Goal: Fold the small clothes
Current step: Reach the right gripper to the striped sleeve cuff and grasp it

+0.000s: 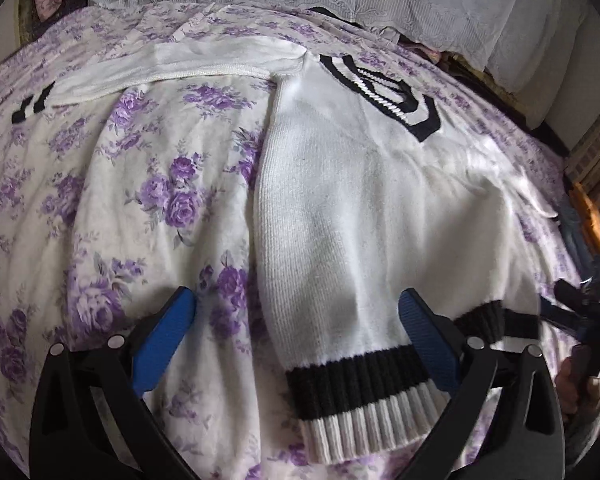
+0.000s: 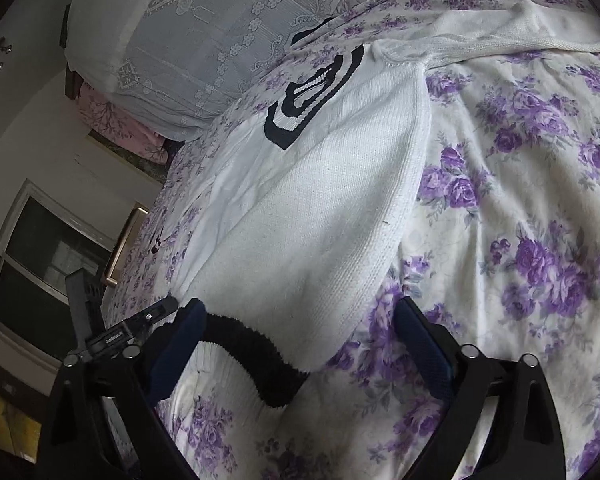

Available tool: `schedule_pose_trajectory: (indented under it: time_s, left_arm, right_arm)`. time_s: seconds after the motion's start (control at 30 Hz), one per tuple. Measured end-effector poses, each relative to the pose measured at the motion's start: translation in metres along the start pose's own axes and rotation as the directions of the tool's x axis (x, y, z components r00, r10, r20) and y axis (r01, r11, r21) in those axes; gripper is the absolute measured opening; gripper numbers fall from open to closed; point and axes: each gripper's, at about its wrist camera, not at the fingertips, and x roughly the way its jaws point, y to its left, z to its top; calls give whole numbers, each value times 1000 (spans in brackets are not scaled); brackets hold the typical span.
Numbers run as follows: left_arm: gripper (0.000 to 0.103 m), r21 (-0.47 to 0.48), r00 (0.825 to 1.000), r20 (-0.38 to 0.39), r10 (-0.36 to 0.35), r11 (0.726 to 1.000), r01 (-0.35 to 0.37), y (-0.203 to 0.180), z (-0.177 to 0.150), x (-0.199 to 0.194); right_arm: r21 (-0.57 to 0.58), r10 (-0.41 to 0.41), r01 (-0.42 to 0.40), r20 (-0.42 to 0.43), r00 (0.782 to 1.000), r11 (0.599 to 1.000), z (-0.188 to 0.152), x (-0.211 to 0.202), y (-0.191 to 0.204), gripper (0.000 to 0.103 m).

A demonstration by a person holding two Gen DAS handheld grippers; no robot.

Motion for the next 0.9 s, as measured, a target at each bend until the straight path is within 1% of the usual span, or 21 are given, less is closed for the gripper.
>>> schedule_pose_trajectory:
  time_s: [0.07, 0.13, 0.17, 0.2, 0.23, 0.27, 0.33, 0.43, 0.53, 0.6, 0.63, 0.67, 0.7, 0.73, 0.77, 0.8, 0.83, 0.87, 0.9]
  left_arm:
    - [99, -51, 997, 7, -77, 996, 77, 6, 0, -5]
    - [98, -93, 989, 11, -146, 985, 146, 11, 0, -8]
    - [97, -106, 984, 10, -177, 978, 177, 12, 0, -9]
    - [95, -118, 976, 5, -217, 969, 216, 13, 0, -9]
    - [84, -125, 969, -5, -249, 961, 246, 12, 0, -9]
    - [72, -127, 962, -27, -270, 956, 265, 10, -1, -6]
    - [70, -119, 968, -57, -245, 964, 237, 8, -4, 0]
    - [69, -85, 970, -83, -230, 971, 223, 0, -11, 3]
    - [69, -48, 970, -94, -224, 974, 220, -8, -18, 3]
    - [68, -22, 978, -92, -188, 982, 186, -11, -21, 7]
    - [59, -16, 982, -88, -167, 986, 166, -10, -23, 6]
    - [51, -12, 983, -88, -161, 987, 161, -11, -23, 6]
    - [45, -18, 981, -88, -173, 985, 172, -10, -23, 5]
    - [35, -27, 979, -88, -183, 983, 181, -7, -23, 3]
    - [31, -33, 977, -91, -191, 982, 189, -5, -24, 2]
    - [29, -32, 978, -93, -188, 982, 186, -4, -25, 3]
    - [27, -27, 978, -97, -182, 983, 180, -4, -26, 3]
    - [25, -16, 981, -99, -169, 986, 168, -3, -28, 2]
    - [25, -2, 984, -100, -150, 989, 151, -3, -30, 1]
  right_arm:
    - [20, 2, -2, -12, 1000, 1000, 5, 10, 0, 62]
    - [14, -9, 9, -26, 1000, 1000, 8, 19, 1, 59]
    - [2, -13, 13, -30, 999, 1000, 8, 21, 3, 53]
    - [-9, -10, 9, -30, 1000, 1000, 8, 20, 5, 30]
    - [-11, 11, -11, -33, 999, 1000, 7, 18, 5, 19]
    - [6, 33, -33, -32, 999, 999, 7, 15, 2, 12]
    - [30, 41, -40, -14, 999, 999, 5, 6, -4, 11]
    - [14, -1, 1, 7, 1000, 1000, 0, -15, -11, 11]
    - [14, -45, 45, -11, 999, 999, -6, -30, -25, 11]
    - [18, -78, 79, -46, 996, 997, -10, -27, -35, 11]
    - [18, -81, 83, -58, 995, 996, -12, -25, -37, 11]
    - [18, -83, 84, -58, 995, 996, -11, -25, -36, 14]
    - [23, -78, 79, -56, 995, 997, -11, -26, -35, 27]
    - [23, -62, 63, -63, 996, 998, -9, -26, -32, 34]
    - [-4, -54, 54, -70, 996, 999, -8, -23, -27, 40]
    - [-55, -92, 88, -77, 993, 995, -9, -20, -20, 33]
    - [-110, -148, 139, -85, 985, 984, -12, -16, -15, 28]
    - [-144, -178, 164, -86, 980, 976, -16, -15, -13, 25]
    - [-152, -184, 168, -92, 979, 974, -16, -16, -14, 23]
